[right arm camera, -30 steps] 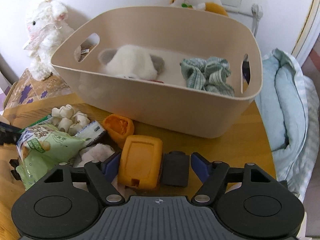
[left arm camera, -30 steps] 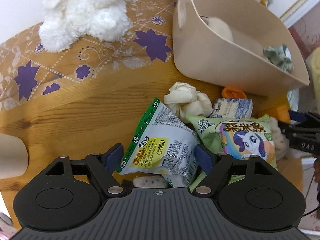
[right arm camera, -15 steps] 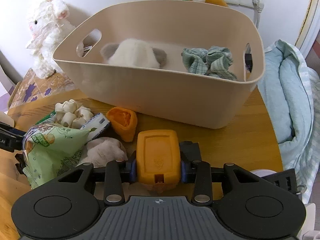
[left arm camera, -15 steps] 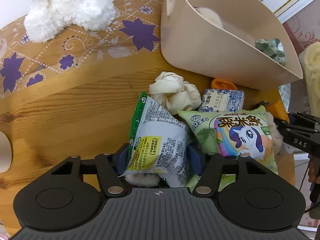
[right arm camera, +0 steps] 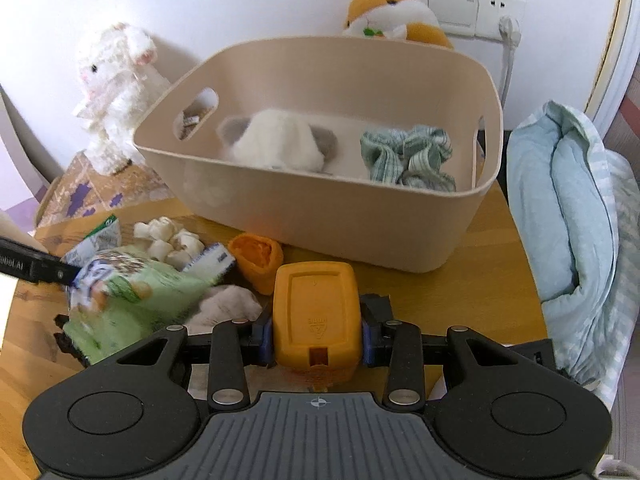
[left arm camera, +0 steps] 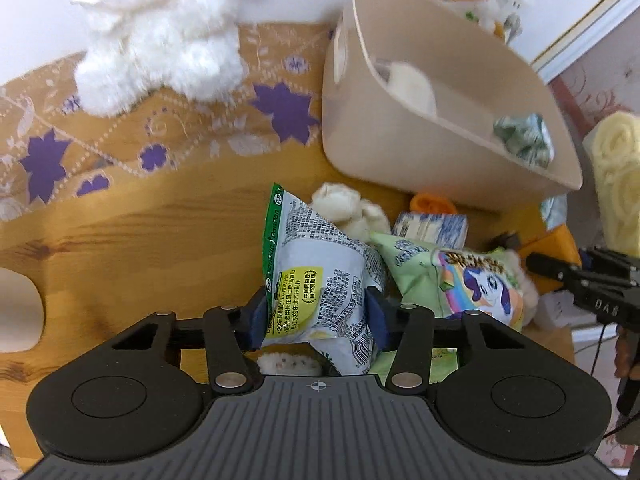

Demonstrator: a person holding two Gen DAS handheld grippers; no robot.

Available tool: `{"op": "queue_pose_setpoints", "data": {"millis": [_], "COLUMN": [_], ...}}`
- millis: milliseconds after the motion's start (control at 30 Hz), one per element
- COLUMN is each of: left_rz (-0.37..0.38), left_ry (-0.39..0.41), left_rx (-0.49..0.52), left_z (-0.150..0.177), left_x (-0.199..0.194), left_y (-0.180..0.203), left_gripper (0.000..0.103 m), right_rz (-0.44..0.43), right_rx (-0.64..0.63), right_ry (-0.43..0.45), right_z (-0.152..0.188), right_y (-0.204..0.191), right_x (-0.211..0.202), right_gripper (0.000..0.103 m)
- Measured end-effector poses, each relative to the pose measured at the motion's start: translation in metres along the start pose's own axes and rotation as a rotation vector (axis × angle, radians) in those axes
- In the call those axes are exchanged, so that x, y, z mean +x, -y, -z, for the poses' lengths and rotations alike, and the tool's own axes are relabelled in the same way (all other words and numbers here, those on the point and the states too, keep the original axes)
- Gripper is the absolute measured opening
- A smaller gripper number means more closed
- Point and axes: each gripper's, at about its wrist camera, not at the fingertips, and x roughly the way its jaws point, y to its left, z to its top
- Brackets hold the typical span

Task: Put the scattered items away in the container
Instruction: 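Grasp the white-green snack bag with the left tool while the right tool grasps the orange bottle, then carry the snack bag and orange bottle into the basket and release both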

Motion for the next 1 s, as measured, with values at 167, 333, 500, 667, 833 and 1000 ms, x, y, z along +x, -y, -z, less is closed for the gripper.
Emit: {"op": "queue_pose_setpoints", "data": {"millis": [167,333,500,667,833,1000], "left_rz": [0.005,0.005,0.014,0.022,0.017,0.022], "left_ry": [0.058,0.112,0.177,0.233,0.264,0.262], "left_rx": [-0.011,0.010,0.038,0.072,0.110,0.093], "left_z": [-0.009,-0.023,-0.042,-0.065,-0.088,-0.104], "left_x": [-0.018,-0.035,-0.055,-0.068,-0.068,-0.052], "left_y": [0.001,0.008,0.020,0.038,0.061,0.081], "left_gripper": [0.050,0.050,0.050,0.050,0.050,0.050], "right_rz": [-0.018,-0.030,-0.036,-0.032,-0.025,0.011], "right_rx": [-0.015,-0.031,-0.049,-0.079,-0.079,-0.066], "right_ry": [0.032,0.070,0.108,0.147,0.198,0.233], "right_z": [-0.007,-0.017,-0.030,-0.046,-0.064,-0.083], "right_y": [-0.001,-0.002,0.000,0.000,0.006,0.017], "right_x": [-0.015,-0.031,-0.045,-0.056,-0.066,-0.066], "right_gripper": [0.036,0.036,0.036,0.036,0.036,0.036]}}
